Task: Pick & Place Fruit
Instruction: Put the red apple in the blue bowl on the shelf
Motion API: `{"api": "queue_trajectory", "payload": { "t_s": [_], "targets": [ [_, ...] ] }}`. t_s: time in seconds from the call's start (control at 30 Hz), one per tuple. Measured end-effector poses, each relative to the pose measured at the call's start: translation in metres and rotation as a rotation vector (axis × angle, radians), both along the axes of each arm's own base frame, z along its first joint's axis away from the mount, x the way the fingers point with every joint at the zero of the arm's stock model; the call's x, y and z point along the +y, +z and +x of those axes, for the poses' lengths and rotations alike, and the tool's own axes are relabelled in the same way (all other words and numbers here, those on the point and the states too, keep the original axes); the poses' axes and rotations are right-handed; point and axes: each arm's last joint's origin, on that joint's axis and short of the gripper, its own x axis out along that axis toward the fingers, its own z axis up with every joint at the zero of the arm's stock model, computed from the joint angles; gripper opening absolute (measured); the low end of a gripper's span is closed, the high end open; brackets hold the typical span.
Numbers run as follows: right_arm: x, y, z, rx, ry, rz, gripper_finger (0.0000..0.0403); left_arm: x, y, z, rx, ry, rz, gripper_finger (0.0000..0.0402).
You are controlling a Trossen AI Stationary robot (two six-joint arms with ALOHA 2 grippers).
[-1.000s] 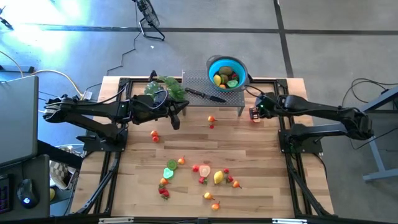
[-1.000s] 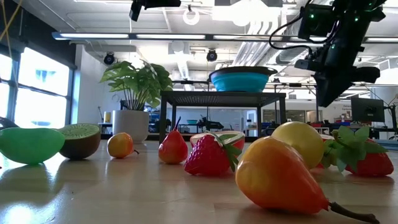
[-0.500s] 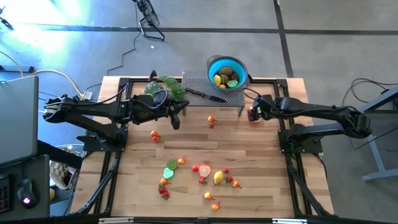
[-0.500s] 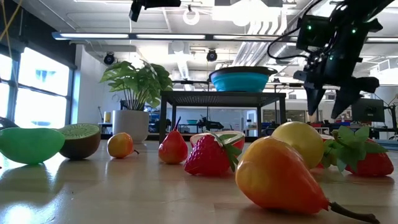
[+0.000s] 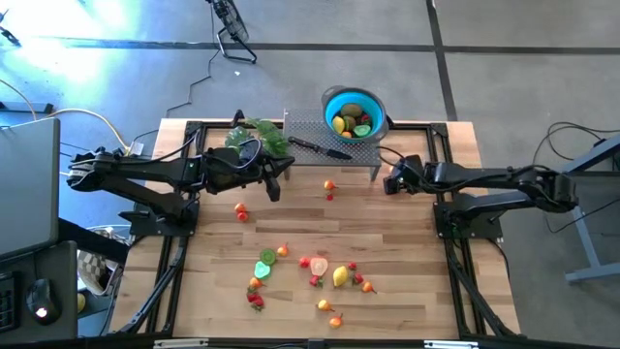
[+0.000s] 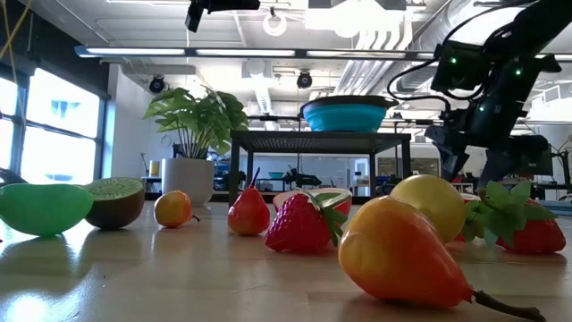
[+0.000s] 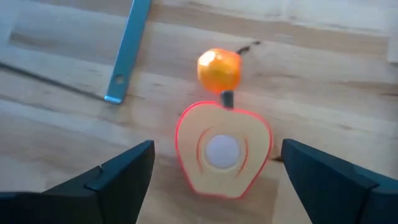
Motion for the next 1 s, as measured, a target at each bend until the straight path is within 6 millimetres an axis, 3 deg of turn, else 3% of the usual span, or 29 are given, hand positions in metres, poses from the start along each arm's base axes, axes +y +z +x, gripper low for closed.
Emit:
{"api": "queue_trajectory", "payload": {
  "t_s": [0.4,1.0],
  "targets": [
    [-0.002,-0.001,0.001,0.002,-0.014,-0.046,0.0344,0.0,0.0,0.0,0.001,0.0,0.001,0.0005],
    [-0.001,-0.027,0.017,0.1,0.023,-0.007,0.0344,0.0,0.0,0.0,0.001,0.0,0.001,0.0005]
  ]
}}
